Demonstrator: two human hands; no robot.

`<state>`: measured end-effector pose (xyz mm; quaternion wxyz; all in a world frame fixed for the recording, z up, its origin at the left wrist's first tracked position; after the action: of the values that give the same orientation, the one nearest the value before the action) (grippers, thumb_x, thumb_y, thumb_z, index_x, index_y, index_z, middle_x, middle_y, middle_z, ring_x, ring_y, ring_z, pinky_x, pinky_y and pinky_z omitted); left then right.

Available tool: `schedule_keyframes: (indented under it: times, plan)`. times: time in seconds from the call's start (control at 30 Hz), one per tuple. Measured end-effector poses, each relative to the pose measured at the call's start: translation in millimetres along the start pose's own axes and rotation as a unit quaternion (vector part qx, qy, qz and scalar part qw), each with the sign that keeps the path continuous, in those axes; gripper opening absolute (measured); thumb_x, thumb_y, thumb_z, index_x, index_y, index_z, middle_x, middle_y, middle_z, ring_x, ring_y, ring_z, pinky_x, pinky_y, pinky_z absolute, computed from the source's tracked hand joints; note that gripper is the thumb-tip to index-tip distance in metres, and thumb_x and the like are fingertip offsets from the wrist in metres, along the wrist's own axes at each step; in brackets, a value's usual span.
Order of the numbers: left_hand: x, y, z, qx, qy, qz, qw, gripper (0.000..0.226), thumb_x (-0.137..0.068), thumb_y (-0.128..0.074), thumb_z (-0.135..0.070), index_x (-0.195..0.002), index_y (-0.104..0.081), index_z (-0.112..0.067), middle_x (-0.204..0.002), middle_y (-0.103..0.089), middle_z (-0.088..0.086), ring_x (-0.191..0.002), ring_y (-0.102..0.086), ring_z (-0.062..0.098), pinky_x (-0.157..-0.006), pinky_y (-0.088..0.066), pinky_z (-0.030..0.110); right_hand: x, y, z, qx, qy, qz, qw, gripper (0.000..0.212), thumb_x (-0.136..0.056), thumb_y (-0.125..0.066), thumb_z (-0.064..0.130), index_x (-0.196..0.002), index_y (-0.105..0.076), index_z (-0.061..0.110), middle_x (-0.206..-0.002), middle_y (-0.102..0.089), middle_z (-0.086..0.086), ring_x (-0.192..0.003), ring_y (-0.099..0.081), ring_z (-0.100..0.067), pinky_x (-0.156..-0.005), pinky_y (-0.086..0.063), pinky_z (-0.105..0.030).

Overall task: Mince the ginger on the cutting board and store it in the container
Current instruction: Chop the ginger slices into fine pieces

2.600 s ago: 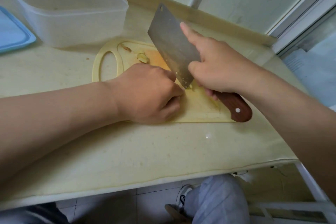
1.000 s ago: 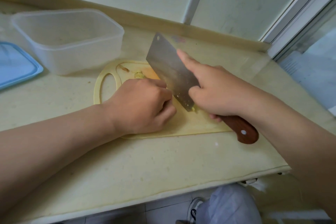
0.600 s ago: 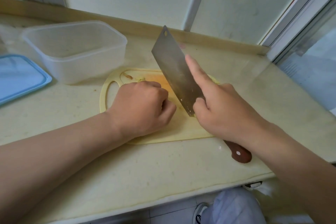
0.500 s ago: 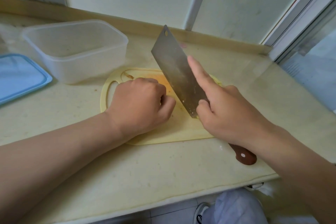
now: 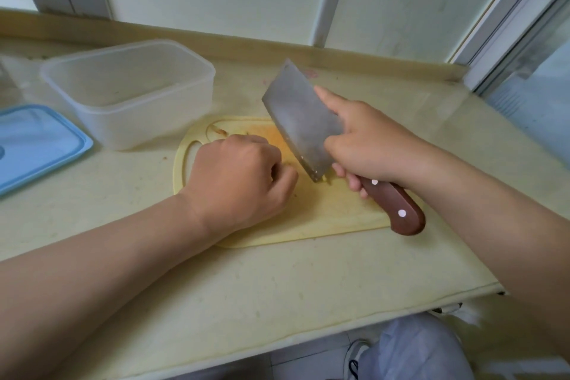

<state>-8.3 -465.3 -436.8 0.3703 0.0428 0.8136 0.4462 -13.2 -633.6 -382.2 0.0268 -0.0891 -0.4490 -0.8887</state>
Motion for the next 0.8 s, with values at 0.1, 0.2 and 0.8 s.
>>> schedule_keyframes:
  times: [0.1, 0.2, 0.8]
  plan:
    - [0, 0, 4, 0.005, 0.01, 0.0, 1.0, 0.038, -0.078, -0.038, -0.036, -0.049, -0.043, -0.011, -0.05, -0.04, -0.002, -0.046, -0.041, 0.028, -0.044, -0.045, 0.035, 7, 9, -10, -0.085, -0.014, -0.004, 0.996, 0.093, -0.089, -0.039, -0.001, -0.156, -0.022, 0.061, -0.058, -0.062, -0.009, -0.042, -0.054, -0.022, -0.046, -0.052, -0.034]
    - [-2, 2, 7, 0.005, 0.02, -0.017, 1.0, 0.037, -0.077, -0.04, -0.034, -0.049, -0.044, -0.011, -0.05, -0.039, -0.002, -0.046, -0.042, 0.03, -0.043, -0.044, 0.035, 20, 7, -16, -0.135, -0.012, 0.0, 0.991, 0.09, -0.092, -0.04, -0.001, -0.153, -0.025, 0.064, -0.059, -0.061, -0.011, -0.043, -0.052, -0.024, -0.047, -0.051, -0.035]
    - [-9, -1, 16, -0.028, -0.024, 0.07, 0.997, 0.036, -0.079, -0.054, -0.037, -0.095, -0.077, -0.015, -0.086, -0.06, 0.005, -0.072, -0.054, 0.029, -0.07, -0.046, 0.04, 8, 45, -57, -0.152, -0.021, 0.009, 0.988, 0.086, -0.096, -0.046, -0.002, -0.111, -0.043, 0.083, -0.05, -0.056, -0.009, -0.051, -0.052, -0.028, -0.044, -0.049, -0.035]
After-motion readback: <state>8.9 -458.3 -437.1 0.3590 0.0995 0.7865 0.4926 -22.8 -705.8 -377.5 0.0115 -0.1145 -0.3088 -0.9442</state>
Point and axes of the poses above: each hand's wrist, its own x-axis away from the middle knuckle, its own y-axis out of the back of the hand, z = x × y, the point moved 3 cm from there along -x, towards the middle knuckle
